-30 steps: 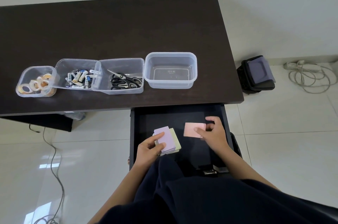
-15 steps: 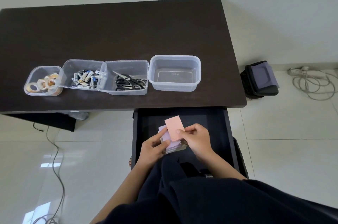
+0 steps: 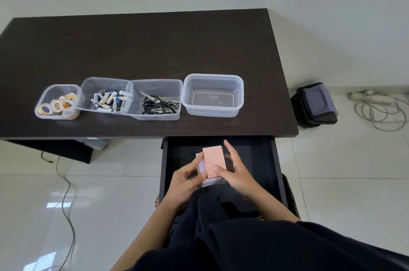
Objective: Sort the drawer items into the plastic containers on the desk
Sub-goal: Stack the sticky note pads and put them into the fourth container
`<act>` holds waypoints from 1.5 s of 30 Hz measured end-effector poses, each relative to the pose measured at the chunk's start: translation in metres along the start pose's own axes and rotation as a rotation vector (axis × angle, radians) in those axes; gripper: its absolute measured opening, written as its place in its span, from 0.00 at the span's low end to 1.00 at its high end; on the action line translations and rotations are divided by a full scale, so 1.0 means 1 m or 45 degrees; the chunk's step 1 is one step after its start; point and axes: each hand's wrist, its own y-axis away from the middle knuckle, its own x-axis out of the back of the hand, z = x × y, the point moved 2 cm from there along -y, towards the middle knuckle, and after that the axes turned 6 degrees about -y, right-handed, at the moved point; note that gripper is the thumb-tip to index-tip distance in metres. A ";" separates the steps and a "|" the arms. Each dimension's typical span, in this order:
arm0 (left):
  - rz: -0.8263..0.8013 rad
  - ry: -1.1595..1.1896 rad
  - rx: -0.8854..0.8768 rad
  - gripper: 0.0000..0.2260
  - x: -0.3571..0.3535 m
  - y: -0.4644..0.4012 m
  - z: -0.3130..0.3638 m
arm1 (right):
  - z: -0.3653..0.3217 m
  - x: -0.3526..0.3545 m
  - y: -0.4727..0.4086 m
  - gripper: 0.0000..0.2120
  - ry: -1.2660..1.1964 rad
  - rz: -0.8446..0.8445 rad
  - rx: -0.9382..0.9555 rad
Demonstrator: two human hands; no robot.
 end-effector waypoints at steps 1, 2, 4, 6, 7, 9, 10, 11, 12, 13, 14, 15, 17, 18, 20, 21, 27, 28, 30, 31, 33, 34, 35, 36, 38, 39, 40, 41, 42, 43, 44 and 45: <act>-0.013 -0.013 -0.010 0.24 -0.001 0.000 0.002 | -0.002 -0.003 0.002 0.37 -0.015 -0.068 0.012; -0.020 -0.024 -0.020 0.24 -0.002 0.000 0.004 | -0.003 -0.005 0.003 0.38 -0.012 -0.107 0.024; -0.032 -0.032 -0.024 0.27 -0.004 0.000 0.008 | -0.003 -0.006 0.002 0.37 0.009 -0.105 0.033; -0.041 -0.014 -0.015 0.27 -0.005 0.000 0.010 | -0.006 -0.005 0.003 0.36 0.031 -0.068 0.037; -0.043 -0.010 -0.016 0.27 -0.006 0.000 0.010 | -0.006 -0.004 0.003 0.36 0.052 -0.055 0.042; -0.064 0.026 -0.021 0.25 -0.008 0.000 0.013 | -0.004 -0.004 0.004 0.37 0.094 -0.039 0.045; -0.074 0.055 -0.010 0.24 -0.009 0.000 0.014 | -0.004 -0.003 0.005 0.37 0.112 -0.037 0.046; -0.075 0.084 0.004 0.23 -0.011 0.000 0.015 | -0.005 -0.004 0.006 0.37 0.131 -0.037 0.045; -0.063 0.119 0.020 0.23 -0.012 0.000 0.015 | -0.005 -0.004 0.006 0.38 0.147 -0.034 0.045; -0.050 0.148 0.033 0.23 -0.013 0.001 0.015 | -0.006 -0.004 0.007 0.38 0.159 -0.030 0.049; -0.034 0.169 0.039 0.22 -0.014 0.001 0.016 | -0.006 -0.004 0.007 0.38 0.165 -0.026 0.054; -0.028 0.177 0.038 0.20 -0.015 0.000 0.017 | -0.007 -0.004 0.007 0.38 0.170 -0.019 0.061; -0.024 0.193 0.020 0.18 -0.019 0.001 0.023 | -0.008 -0.004 0.007 0.38 0.181 -0.011 0.070; -0.017 0.206 0.016 0.18 -0.020 0.002 0.026 | -0.010 -0.004 0.007 0.37 0.186 -0.014 0.079; 0.010 0.224 0.012 0.19 -0.021 0.001 0.029 | -0.013 -0.003 0.006 0.35 0.166 -0.026 0.096; 0.019 0.226 0.009 0.20 -0.021 0.000 0.030 | -0.014 -0.002 0.006 0.33 0.141 -0.029 0.108; 0.065 0.198 0.003 0.21 -0.024 -0.003 0.039 | -0.023 0.003 0.004 0.31 -0.025 0.006 0.187; 0.076 0.193 -0.008 0.20 -0.025 -0.002 0.043 | -0.024 0.005 0.003 0.33 -0.090 0.031 0.187; 0.098 0.171 -0.031 0.19 -0.025 -0.002 0.051 | -0.027 0.006 0.003 0.35 -0.198 0.074 0.189; 0.107 0.164 -0.037 0.19 -0.025 -0.002 0.055 | -0.028 0.006 0.003 0.34 -0.203 0.074 0.199; 0.119 0.159 -0.027 0.19 -0.024 -0.002 0.060 | -0.034 0.004 0.003 0.30 -0.172 0.070 0.226; 0.119 0.161 -0.025 0.20 -0.025 -0.002 0.063 | -0.038 0.003 0.004 0.29 -0.161 0.069 0.227; 0.115 0.155 -0.029 0.20 -0.026 -0.003 0.066 | -0.041 0.002 0.003 0.28 -0.158 0.066 0.227; 0.110 0.153 -0.035 0.20 -0.026 -0.004 0.069 | -0.046 0.003 0.002 0.27 -0.162 0.061 0.229; 0.090 0.140 -0.037 0.20 -0.024 -0.006 0.077 | -0.054 0.004 0.001 0.24 -0.163 0.057 0.233; 0.073 0.122 -0.034 0.20 -0.024 -0.007 0.081 | -0.059 0.005 0.001 0.21 -0.170 0.060 0.232; 0.046 0.101 -0.035 0.21 -0.023 -0.007 0.087 | -0.064 0.006 0.000 0.18 -0.184 0.063 0.228; 0.026 0.083 -0.040 0.21 -0.021 -0.008 0.093 | -0.069 0.006 -0.001 0.16 -0.199 0.067 0.228; 0.014 0.073 -0.050 0.20 -0.020 -0.010 0.098 | -0.074 0.006 -0.003 0.16 -0.206 0.078 0.228; 0.005 0.060 -0.066 0.20 -0.018 -0.012 0.104 | -0.080 0.006 -0.006 0.16 -0.205 0.096 0.229; 0.000 0.047 -0.095 0.19 -0.016 -0.014 0.111 | -0.087 0.004 -0.009 0.16 -0.204 0.116 0.235; -0.004 0.017 -0.130 0.19 -0.013 -0.017 0.118 | -0.094 0.003 -0.013 0.16 -0.215 0.135 0.244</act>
